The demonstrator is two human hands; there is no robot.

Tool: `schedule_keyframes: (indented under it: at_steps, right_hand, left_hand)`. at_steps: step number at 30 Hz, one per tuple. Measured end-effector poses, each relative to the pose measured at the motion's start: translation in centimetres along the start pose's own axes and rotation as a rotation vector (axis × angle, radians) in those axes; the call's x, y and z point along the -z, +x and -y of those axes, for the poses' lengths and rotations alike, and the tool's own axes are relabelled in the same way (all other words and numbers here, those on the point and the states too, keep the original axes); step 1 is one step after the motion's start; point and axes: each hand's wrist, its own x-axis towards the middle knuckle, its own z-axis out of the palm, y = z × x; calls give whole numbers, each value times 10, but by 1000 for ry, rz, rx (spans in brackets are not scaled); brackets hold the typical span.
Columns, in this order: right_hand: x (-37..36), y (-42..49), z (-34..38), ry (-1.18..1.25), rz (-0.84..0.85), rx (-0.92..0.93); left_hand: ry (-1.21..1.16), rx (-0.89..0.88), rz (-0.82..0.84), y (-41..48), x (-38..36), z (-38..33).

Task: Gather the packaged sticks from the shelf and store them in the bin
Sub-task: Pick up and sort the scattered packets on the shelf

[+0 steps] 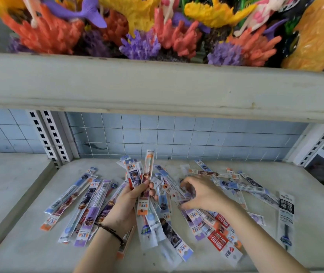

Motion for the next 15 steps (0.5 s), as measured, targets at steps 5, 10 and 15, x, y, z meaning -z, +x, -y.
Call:
schedule_keyframes:
  at_steps: [5, 10, 15]
  right_hand:
    - [-6, 0, 2, 151, 4, -40]
    - [-5, -1, 6, 232, 38, -21]
    - [4, -3, 7, 349, 55, -9]
  left_hand:
    - [16, 3, 6, 0, 1, 1]
    - [8, 1, 10, -1, 1, 0]
    - [-13, 3, 16, -3, 0, 0]
